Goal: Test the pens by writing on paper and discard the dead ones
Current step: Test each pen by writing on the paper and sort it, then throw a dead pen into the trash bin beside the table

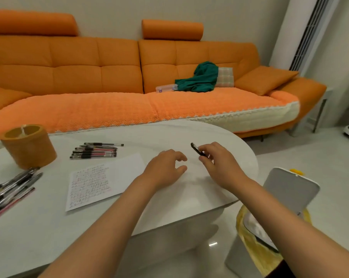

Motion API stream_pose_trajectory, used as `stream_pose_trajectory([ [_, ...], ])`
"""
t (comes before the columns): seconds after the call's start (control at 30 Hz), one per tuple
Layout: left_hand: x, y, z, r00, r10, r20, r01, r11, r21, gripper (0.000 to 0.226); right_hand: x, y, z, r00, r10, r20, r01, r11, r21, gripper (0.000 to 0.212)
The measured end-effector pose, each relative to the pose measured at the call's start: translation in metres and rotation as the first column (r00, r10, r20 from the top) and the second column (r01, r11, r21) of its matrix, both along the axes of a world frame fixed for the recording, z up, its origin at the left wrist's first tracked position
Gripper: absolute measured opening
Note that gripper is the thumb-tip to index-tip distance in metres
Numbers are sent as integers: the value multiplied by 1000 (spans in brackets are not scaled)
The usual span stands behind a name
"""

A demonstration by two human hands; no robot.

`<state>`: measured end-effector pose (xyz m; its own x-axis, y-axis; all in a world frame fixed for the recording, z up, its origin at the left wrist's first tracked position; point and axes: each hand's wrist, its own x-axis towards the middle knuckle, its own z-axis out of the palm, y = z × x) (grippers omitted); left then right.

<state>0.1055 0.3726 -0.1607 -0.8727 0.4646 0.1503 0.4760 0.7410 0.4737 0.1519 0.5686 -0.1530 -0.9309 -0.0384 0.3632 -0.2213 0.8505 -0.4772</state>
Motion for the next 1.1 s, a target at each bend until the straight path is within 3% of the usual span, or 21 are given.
stream_pose_trajectory([
  [0.27, 9, 121, -14, 987, -162, -21, 161, 986, -41, 42, 46, 118, -17, 944, -327, -50, 318, 940, -126, 27],
  [0.4, 15, 153, -32, 983, -172, -63, 162, 978, -133, 46, 61, 157, -54, 908, -405, 107, 415, 905, -93, 19],
  [0.6, 10, 164, -42, 980, -152, -130, 140, 985, -96, 43, 65, 182, -112, 777, -496, 387, 531, 847, 17, 10],
  [0.77, 10, 167, -45, 979, -137, -153, 123, 988, -96, 42, 59, 187, -132, 659, -509, 553, 511, 843, 166, 19],
  [0.97, 9, 167, -46, 978, -118, -174, 102, 990, -100, 42, 50, 173, -90, 770, -515, 377, 561, 827, -16, 16],
  [1.1, 14, 165, -40, 981, -118, -151, 101, 988, -115, 44, 51, 146, -44, 854, -444, 271, 493, 857, -151, 11],
])
